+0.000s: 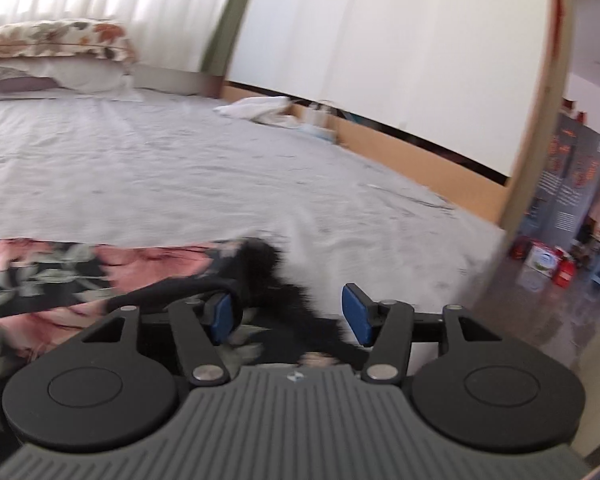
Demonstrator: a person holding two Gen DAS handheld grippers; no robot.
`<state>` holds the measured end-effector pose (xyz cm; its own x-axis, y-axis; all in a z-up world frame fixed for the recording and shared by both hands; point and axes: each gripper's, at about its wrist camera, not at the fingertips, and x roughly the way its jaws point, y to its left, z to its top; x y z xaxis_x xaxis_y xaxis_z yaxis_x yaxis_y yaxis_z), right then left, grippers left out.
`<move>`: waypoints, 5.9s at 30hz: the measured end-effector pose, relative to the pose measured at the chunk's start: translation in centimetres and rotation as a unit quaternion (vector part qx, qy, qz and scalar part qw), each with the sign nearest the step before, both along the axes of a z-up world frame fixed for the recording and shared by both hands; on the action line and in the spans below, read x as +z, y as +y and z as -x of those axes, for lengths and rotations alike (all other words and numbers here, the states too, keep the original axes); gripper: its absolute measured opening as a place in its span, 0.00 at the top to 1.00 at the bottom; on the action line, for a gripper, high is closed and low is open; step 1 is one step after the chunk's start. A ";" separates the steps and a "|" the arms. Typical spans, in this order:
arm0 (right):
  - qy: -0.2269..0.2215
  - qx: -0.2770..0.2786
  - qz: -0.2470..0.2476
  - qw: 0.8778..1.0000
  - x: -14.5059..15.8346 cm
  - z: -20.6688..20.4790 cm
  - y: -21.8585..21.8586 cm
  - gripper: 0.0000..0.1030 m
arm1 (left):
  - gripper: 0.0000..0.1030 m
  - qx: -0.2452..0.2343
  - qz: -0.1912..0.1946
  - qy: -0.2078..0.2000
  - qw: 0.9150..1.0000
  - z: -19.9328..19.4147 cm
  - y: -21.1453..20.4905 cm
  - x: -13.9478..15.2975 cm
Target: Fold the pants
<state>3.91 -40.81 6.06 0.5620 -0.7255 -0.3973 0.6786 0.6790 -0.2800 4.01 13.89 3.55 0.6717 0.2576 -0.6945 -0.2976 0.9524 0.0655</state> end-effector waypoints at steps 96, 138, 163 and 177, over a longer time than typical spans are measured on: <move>0.143 0.538 -0.114 0.823 -0.4 3.9 26.2 0.95 | 0.49 -0.285 0.132 -0.011 0.950 5.3 -13.1 3.5; 0.079 0.497 -0.173 0.847 -0.1 3.4 23.2 0.42 | 0.53 -0.048 0.026 0.011 0.998 4.0 -2.2 0.8; 0.147 0.597 -0.144 0.775 -1.2 0.9 33.2 0.52 | 0.53 -0.096 0.048 -0.021 0.994 2.4 -4.2 2.8; 0.153 0.634 -0.178 0.737 0.2 1.5 31.3 0.34 | 0.54 -0.110 0.025 0.010 0.994 5.9 -4.2 1.3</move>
<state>2.45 -9.48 6.26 0.5439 0.4864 -0.6839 -0.6219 0.7807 0.0606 -1.89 9.67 4.80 0.6944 0.0712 -0.7160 -0.0811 0.9965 0.0204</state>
